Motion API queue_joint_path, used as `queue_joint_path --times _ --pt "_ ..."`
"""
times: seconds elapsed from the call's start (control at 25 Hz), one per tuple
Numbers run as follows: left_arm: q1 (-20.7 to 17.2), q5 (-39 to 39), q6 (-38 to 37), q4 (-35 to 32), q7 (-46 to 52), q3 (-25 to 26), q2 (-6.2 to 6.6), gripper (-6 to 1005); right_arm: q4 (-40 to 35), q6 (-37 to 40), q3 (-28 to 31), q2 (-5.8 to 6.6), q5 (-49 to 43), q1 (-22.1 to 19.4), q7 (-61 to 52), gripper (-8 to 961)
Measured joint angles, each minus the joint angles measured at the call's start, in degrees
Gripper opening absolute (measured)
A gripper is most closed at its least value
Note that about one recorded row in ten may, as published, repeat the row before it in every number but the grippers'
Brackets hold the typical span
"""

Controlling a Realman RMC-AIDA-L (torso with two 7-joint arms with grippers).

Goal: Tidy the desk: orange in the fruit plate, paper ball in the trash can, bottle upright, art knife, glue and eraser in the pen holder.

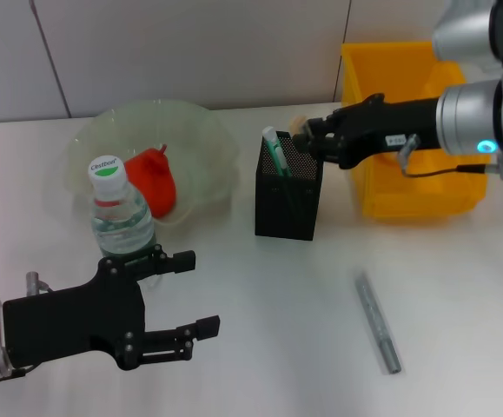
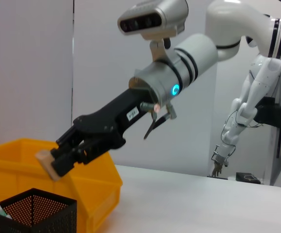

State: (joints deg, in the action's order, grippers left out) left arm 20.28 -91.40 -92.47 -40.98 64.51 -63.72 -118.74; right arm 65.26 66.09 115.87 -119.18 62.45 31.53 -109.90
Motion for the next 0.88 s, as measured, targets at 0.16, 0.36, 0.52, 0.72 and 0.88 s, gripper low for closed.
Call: queue_joint_path --times 0.16,0.36,0.52,0.72,0.88 --pt "0.0 0.2 0.0 0.1 -0.4 -0.1 0.0 835 -3.7 -2.4 0.1 0.16 2.0 0.6 2.8 255" --pt "0.0 0.5 0.0 0.2 -0.4 -0.1 0.0 835 -5.6 -3.0 0.1 0.5 1.4 3.0 0.6 255" --pt "0.1 0.5 0.0 0.2 -0.4 -0.1 0.0 834 -5.0 -3.5 0.0 1.08 -3.5 5.7 -6.8 255" --pt "0.1 0.5 -0.2 0.2 -0.4 -0.1 0.0 834 -4.3 -2.7 -0.4 1.45 -10.9 8.5 -14.4 255" --pt "-0.1 0.5 -0.3 0.2 -0.5 -0.1 0.0 834 -1.7 0.1 -0.4 1.53 -14.6 9.5 -20.0 255"
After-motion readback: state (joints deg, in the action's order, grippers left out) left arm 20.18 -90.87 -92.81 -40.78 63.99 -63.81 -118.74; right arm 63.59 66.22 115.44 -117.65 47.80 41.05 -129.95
